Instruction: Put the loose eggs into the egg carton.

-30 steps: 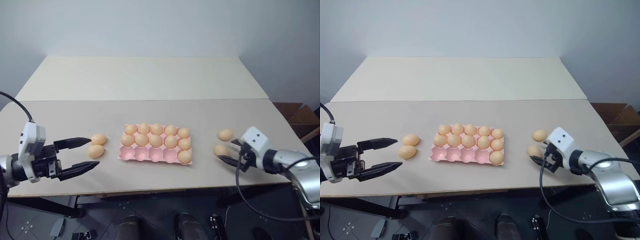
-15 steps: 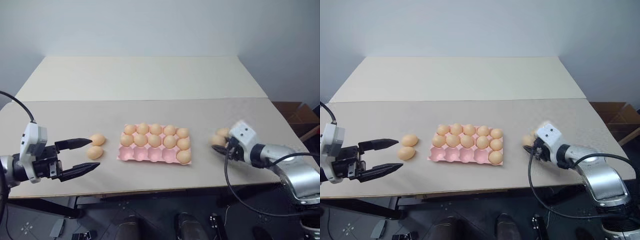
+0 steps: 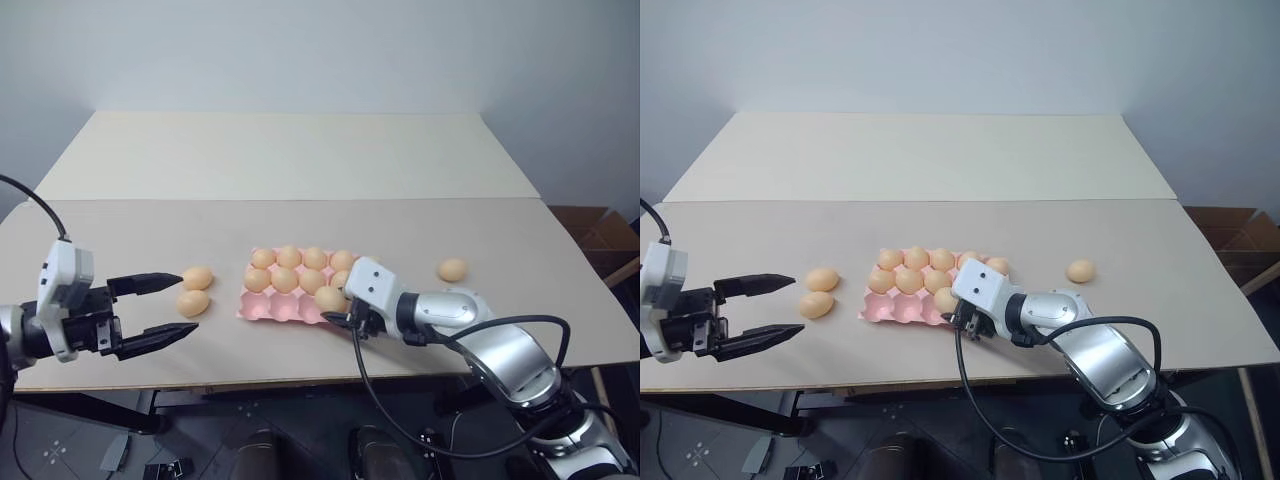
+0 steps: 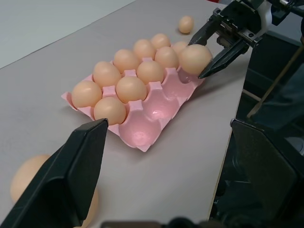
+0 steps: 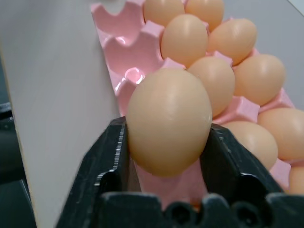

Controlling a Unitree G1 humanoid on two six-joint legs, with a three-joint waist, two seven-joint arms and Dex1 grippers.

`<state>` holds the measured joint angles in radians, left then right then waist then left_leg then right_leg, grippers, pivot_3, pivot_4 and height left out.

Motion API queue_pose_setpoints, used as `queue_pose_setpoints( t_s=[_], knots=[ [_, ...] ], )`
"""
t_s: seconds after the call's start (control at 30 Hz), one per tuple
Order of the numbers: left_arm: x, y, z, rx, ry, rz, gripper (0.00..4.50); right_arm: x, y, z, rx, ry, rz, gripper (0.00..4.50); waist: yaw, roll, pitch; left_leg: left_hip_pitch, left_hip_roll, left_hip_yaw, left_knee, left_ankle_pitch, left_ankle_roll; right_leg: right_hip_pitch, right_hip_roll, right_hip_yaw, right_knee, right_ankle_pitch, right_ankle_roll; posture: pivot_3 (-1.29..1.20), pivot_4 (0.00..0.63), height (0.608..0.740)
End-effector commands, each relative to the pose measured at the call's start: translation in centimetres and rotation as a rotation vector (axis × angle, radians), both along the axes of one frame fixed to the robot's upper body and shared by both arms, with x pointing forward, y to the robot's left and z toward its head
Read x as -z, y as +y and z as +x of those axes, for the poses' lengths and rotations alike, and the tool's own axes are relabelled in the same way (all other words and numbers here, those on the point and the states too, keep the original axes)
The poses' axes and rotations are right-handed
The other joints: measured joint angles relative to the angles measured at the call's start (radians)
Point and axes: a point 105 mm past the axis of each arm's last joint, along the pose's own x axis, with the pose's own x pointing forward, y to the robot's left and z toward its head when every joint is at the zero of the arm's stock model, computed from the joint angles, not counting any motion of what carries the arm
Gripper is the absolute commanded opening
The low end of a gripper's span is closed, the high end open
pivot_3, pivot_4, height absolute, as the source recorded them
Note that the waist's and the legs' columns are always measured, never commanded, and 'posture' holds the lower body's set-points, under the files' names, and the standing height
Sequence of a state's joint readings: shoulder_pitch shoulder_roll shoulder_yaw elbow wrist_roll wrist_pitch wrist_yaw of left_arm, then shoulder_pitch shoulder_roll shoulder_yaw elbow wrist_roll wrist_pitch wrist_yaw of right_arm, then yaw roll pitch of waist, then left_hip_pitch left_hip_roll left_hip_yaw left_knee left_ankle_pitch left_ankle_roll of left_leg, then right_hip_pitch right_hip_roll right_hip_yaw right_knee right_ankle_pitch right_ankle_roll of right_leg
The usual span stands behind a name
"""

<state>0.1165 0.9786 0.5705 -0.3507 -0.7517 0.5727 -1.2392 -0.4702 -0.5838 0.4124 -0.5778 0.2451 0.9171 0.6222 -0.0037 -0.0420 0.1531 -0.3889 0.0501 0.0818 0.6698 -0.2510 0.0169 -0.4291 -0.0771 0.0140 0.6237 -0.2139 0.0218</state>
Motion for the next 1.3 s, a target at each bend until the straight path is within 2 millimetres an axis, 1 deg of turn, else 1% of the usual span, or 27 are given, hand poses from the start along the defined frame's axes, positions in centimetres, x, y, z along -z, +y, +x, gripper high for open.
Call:
queue_pose_setpoints(
  t_s=[0.03,0.1,0.13,0.27,0.33,0.4,0.5,0.57,0.67,0.73,0.77,0.83,0.97,1.07,1.13,1.23,1.3],
  knots=[
    [-0.8,-0.1,-0.1,0.017,-0.029,0.009,4.50,-1.0,-0.4,0.3,0.022,-0.050,-0.003,3.62,-0.002,0.000,0.000,0.000,0.000,0.000,0.000,0.000,0.000,0.000,0.000,0.000,0.001,0.000,0.000,0.00,0.150,0.740],
    [-0.8,-0.1,-0.1,0.017,-0.029,0.010,4.50,-1.0,-0.7,0.4,0.030,-0.055,-0.007,4.33,-0.005,0.000,0.000,0.001,0.001,0.000,0.000,0.000,0.000,0.000,0.001,0.000,0.002,-0.001,-0.001,0.00,0.150,0.740],
    [-0.8,-0.1,-0.1,0.017,-0.029,0.010,4.50,-1.1,-0.8,0.4,0.036,-0.059,-0.005,4.49,-0.007,0.000,0.000,0.001,0.001,0.000,0.000,0.000,0.000,0.000,0.001,0.000,0.002,-0.001,-0.001,0.00,0.150,0.740],
    [-0.8,-0.1,-0.1,0.018,-0.033,0.009,4.50,-2.6,-1.4,-0.1,0.035,-0.085,0.020,4.49,-0.008,0.000,0.000,0.001,0.001,0.000,0.000,0.000,0.000,-0.001,0.001,0.000,0.002,-0.001,-0.001,0.00,0.150,0.740],
    [-0.9,-0.1,-0.1,0.022,-0.033,0.010,4.50,-4.1,-2.1,-0.5,0.030,-0.104,0.057,4.49,-0.008,0.000,0.000,0.000,0.001,0.000,0.000,0.000,0.000,-0.001,0.001,0.000,0.002,-0.001,-0.001,0.00,0.150,0.740],
    [-0.8,0.0,0.0,0.026,-0.031,0.014,4.50,-5.5,-3.2,-0.9,0.029,-0.133,0.090,4.49,-0.007,0.000,0.000,0.000,0.001,0.000,0.000,0.000,0.000,-0.001,0.000,0.000,0.002,-0.001,-0.001,0.00,0.150,0.740],
    [-0.7,0.4,0.0,0.027,-0.022,0.015,4.50,-6.6,-5.9,-1.7,0.030,-0.147,0.108,4.49,0.000,0.000,0.000,0.000,0.001,-0.001,0.000,0.000,0.000,-0.001,0.000,-0.001,0.001,-0.001,0.000,0.00,0.150,0.740],
    [-0.6,0.6,-0.1,0.025,-0.015,0.016,4.50,-6.7,-7.6,-2.2,0.037,-0.140,0.101,4.49,0.005,0.000,0.000,0.000,0.000,-0.001,0.000,0.000,0.000,0.000,0.000,-0.001,0.000,-0.001,0.000,0.00,0.150,0.740],
    [-0.5,1.3,0.0,0.005,-0.009,0.011,4.50,-6.4,-11.1,-2.7,0.067,-0.135,0.112,4.49,0.006,0.000,0.000,0.000,0.000,0.000,0.000,0.000,0.000,0.000,0.000,0.000,0.000,-0.001,0.000,0.00,0.150,0.740],
    [-0.3,1.8,0.0,-0.013,-0.006,0.009,4.50,-5.7,-13.1,-2.8,0.106,-0.125,0.118,4.49,0.006,0.000,0.000,0.002,0.000,-0.001,0.000,0.000,0.000,0.002,0.000,0.000,0.000,-0.003,0.002,0.00,0.150,0.740],
    [-0.2,1.9,0.0,-0.017,-0.007,0.011,4.50,-5.2,-14.0,-2.7,0.132,-0.118,0.118,4.49,0.005,0.000,0.000,0.002,0.000,-0.001,0.000,0.000,0.000,0.002,0.000,0.000,0.001,-0.005,0.000,0.00,0.150,0.740],
    [-0.1,2.1,0.0,-0.023,-0.010,0.006,4.50,-4.6,-14.8,-2.6,0.159,-0.116,0.119,4.49,0.001,0.000,0.000,0.004,0.001,0.000,0.000,0.000,0.000,0.003,0.000,0.000,0.001,-0.007,-0.003,0.00,0.150,0.740],
    [-0.1,2.0,0.1,-0.021,-0.016,-0.001,4.50,-4.2,-15.0,-2.3,0.169,-0.110,0.134,4.49,-0.006,0.000,0.000,0.005,0.001,0.000,0.000,0.000,0.000,0.003,0.000,0.001,0.002,-0.008,-0.003,0.00,0.150,0.740],
    [-0.3,1.7,0.2,-0.012,-0.031,-0.003,4.50,-3.9,-15.1,-1.4,0.195,-0.123,0.129,4.49,-0.008,0.000,0.000,0.005,0.001,0.000,0.000,0.000,0.000,0.003,0.000,0.000,0.002,-0.008,-0.003,0.00,0.150,0.740],
    [-0.6,1.3,0.4,0.001,-0.045,-0.009,4.50,-3.7,-15.7,0.0,0.243,-0.137,0.114,4.49,-0.009,0.000,0.000,0.005,0.001,0.000,0.000,0.000,0.000,0.003,0.000,0.001,0.002,-0.008,-0.003,0.00,0.150,0.740],
    [-0.8,0.8,0.8,0.016,-0.061,-0.009,4.50,-2.7,-17.3,3.6,0.387,-0.163,0.042,4.49,-0.010,0.000,0.000,0.005,0.001,0.001,0.000,0.000,0.000,0.003,0.000,0.001,0.002,-0.008,-0.003,0.00,0.150,0.740],
    [-0.9,0.6,1.0,0.022,-0.066,-0.011,4.50,-1.5,-18.5,6.2,0.480,-0.186,-0.035,4.49,-0.010,0.000,0.000,0.005,0.000,0.001,0.000,0.000,0.000,0.003,0.000,0.002,0.002,-0.007,-0.004,0.00,0.150,0.740]
  ],
)
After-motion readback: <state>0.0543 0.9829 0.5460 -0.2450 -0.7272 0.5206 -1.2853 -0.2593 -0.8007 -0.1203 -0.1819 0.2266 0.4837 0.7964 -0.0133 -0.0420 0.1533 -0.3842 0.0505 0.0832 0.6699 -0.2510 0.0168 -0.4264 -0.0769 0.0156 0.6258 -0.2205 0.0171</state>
